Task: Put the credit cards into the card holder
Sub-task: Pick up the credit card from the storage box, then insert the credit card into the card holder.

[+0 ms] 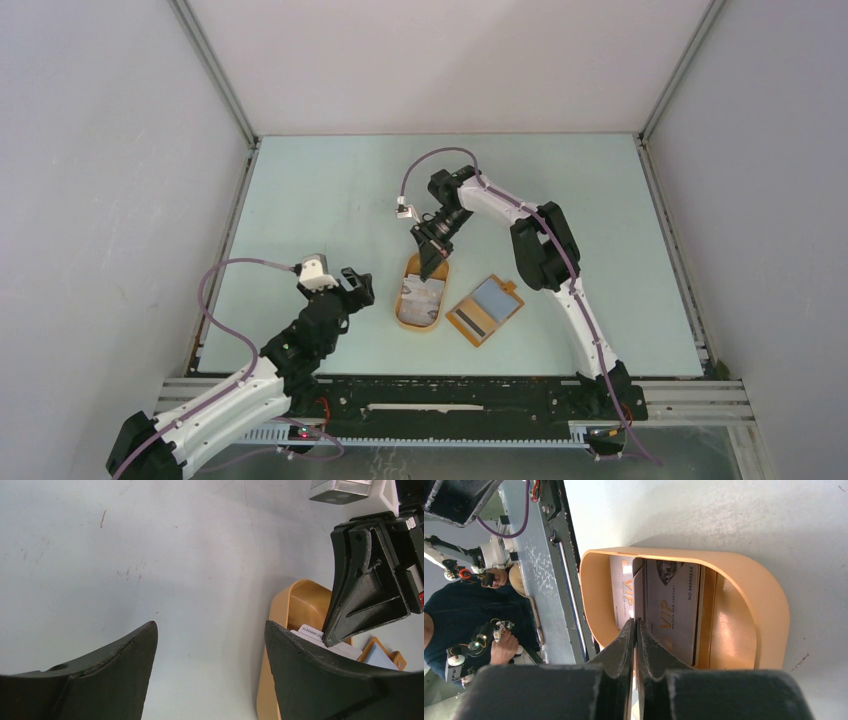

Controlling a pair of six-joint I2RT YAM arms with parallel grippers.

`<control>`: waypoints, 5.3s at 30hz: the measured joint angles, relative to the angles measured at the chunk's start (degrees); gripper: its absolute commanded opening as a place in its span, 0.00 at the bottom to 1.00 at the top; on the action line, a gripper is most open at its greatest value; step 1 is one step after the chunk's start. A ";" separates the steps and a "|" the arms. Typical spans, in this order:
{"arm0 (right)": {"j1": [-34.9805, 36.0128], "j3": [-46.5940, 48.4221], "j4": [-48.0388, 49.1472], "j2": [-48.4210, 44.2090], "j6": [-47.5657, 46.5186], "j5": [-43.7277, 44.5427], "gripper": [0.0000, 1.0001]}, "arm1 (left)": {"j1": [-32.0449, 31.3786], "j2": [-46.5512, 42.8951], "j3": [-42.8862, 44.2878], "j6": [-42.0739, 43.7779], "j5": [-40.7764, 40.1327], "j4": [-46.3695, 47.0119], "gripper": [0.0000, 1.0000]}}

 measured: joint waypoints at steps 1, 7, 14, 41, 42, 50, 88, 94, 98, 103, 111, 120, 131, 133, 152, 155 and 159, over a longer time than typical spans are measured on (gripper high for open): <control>-0.02 0.00 0.00 0.00 -0.04 0.00 0.03 | 0.00 0.00 0.00 0.00 0.00 -0.02 0.83; -0.09 0.39 -0.04 -0.02 -0.02 0.04 0.00 | 0.00 0.00 0.00 0.00 0.00 0.00 0.83; -0.07 -0.57 1.70 -1.95 0.24 2.14 0.00 | 0.00 0.00 0.00 0.00 0.00 0.00 0.83; 6.80 -17.70 24.68 -18.71 2.75 33.20 0.03 | 0.00 0.00 0.00 0.00 0.00 0.00 0.83; 7.06 -18.18 25.31 -19.15 2.69 34.34 0.03 | 0.00 0.00 0.00 0.00 0.00 0.00 0.83; 8.46 -19.98 27.39 -20.41 1.22 36.72 0.02 | 0.00 -0.22 0.00 0.00 0.02 -0.02 0.83; -17.79 -51.80 38.97 -58.12 20.48 -23.50 0.00 | -13.05 24.74 4.37 -4.42 34.97 56.04 0.72; -17.79 -51.89 41.66 -58.12 23.89 -25.94 0.00 | -13.84 34.67 7.76 -5.09 32.26 63.04 0.55; -17.62 -51.89 42.14 -58.10 24.65 -26.05 0.00 | -14.01 39.56 9.07 -6.49 32.04 67.12 0.51; -17.22 -51.89 42.21 -57.61 25.09 -25.57 0.00 | -14.05 42.12 10.78 -7.93 32.33 70.93 0.12; -16.94 -51.78 41.05 -57.29 24.02 -23.45 0.70 | -14.05 41.94 10.91 -9.01 32.68 72.91 0.00; -17.49 -52.74 28.50 -72.46 4.07 4.72 0.72 | -15.02 30.53 9.60 -9.70 32.06 56.00 0.00; -20.83 -56.92 29.64 -56.41 4.24 19.93 0.52 | -21.05 33.73 9.81 -16.74 28.41 35.34 0.00; -20.83 -56.92 29.49 -53.31 4.24 21.24 0.52 | -21.73 36.00 9.81 -17.94 28.33 35.30 0.00; -20.74 -54.07 27.34 -39.98 4.15 22.58 0.53 | -22.56 53.18 15.72 -22.49 27.54 41.35 0.00; -20.61 -53.99 26.95 -38.58 4.11 22.67 0.53 | -22.56 55.71 16.28 -23.43 27.54 42.36 0.00; -19.91 -53.88 25.92 -37.11 3.93 22.93 0.53 | -22.56 57.72 16.31 -24.90 27.43 43.34 0.00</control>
